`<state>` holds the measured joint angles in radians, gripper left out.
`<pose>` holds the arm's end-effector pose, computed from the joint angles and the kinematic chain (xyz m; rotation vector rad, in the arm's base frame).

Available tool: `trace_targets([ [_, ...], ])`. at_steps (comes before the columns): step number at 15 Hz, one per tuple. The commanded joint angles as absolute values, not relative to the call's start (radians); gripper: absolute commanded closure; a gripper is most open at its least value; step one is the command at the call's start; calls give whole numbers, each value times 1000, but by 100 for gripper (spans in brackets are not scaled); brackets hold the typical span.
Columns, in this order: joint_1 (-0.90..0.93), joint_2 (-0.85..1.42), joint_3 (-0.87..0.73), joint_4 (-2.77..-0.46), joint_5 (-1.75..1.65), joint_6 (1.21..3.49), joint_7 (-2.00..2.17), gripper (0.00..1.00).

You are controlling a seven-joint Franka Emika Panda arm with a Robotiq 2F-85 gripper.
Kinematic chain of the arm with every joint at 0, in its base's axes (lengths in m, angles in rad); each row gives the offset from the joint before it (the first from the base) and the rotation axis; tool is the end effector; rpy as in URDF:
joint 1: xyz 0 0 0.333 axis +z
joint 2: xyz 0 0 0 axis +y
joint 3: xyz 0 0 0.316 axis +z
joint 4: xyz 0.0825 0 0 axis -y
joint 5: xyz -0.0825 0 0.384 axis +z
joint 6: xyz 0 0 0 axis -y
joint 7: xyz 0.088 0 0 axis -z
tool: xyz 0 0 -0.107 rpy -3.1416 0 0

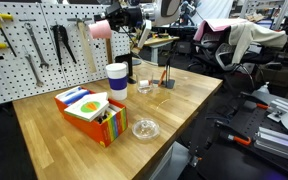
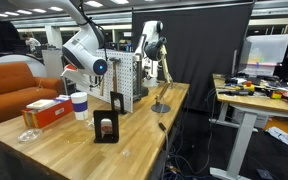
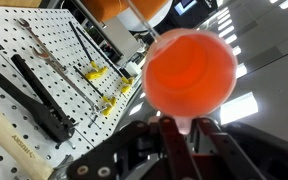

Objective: Pour the water in the pink cup into the white and blue cup

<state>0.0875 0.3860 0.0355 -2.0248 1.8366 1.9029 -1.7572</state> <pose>0.5933 0.1428 0.2897 -1.6400 -0.4971 -0.8924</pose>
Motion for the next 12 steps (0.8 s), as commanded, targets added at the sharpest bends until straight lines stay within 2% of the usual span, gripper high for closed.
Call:
trace_targets([
  [1,76,364,30,-2060,1870,1868,-1780,96],
  [12,104,381,13,-2036,1806,1966,-1806,96],
])
